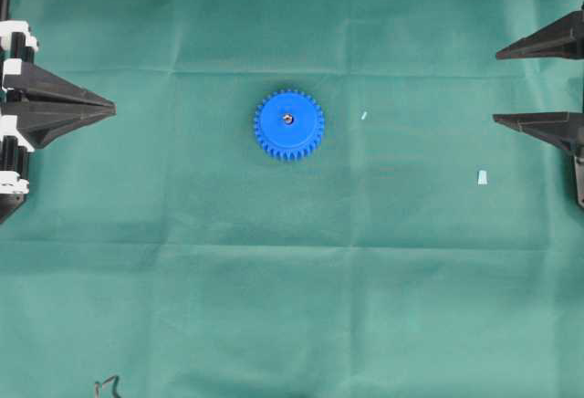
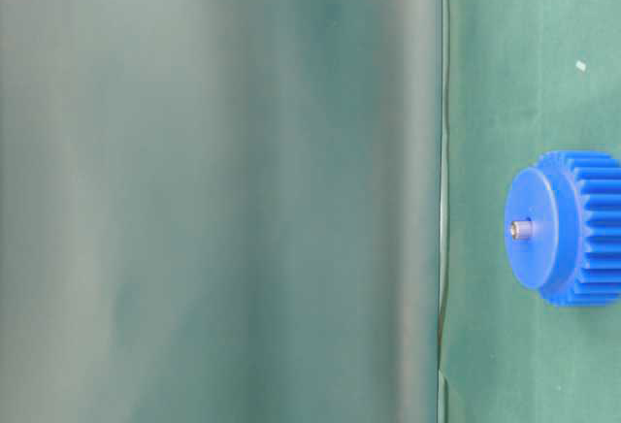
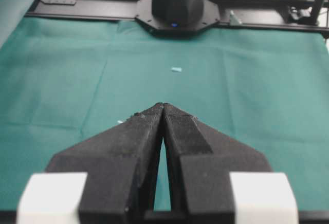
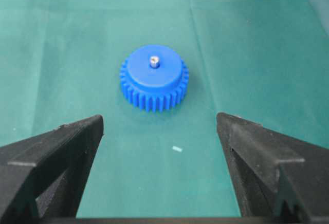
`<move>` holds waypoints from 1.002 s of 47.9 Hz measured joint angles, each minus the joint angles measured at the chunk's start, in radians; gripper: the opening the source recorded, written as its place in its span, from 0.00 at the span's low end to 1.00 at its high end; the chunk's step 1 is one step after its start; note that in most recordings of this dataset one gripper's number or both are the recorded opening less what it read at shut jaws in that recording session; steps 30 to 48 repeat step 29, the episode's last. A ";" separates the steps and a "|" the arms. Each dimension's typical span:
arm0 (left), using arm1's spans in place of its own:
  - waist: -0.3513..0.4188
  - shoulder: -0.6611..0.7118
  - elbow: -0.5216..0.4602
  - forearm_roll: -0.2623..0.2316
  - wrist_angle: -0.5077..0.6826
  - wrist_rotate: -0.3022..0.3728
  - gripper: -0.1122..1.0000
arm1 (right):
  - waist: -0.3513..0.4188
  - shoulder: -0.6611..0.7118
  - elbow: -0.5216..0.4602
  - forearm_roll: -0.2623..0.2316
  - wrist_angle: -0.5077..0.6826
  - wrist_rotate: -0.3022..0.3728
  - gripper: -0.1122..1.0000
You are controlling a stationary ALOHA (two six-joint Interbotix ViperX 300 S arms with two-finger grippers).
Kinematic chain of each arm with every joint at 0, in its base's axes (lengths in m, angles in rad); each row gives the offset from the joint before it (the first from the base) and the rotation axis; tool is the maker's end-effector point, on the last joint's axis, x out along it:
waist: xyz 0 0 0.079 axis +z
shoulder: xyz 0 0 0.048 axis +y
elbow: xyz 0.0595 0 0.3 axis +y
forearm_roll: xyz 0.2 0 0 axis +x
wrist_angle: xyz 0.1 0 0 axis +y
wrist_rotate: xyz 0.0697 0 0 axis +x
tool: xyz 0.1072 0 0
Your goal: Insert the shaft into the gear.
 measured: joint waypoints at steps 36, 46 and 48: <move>0.000 0.000 -0.002 0.000 0.002 0.000 0.10 | 0.000 0.008 0.005 0.000 -0.014 0.000 0.95; 0.000 0.000 -0.002 0.000 0.002 0.000 0.10 | 0.000 0.008 0.005 0.000 -0.014 0.000 0.95; 0.000 0.000 -0.002 0.000 0.002 0.000 0.10 | 0.000 0.008 0.005 0.000 -0.014 0.000 0.95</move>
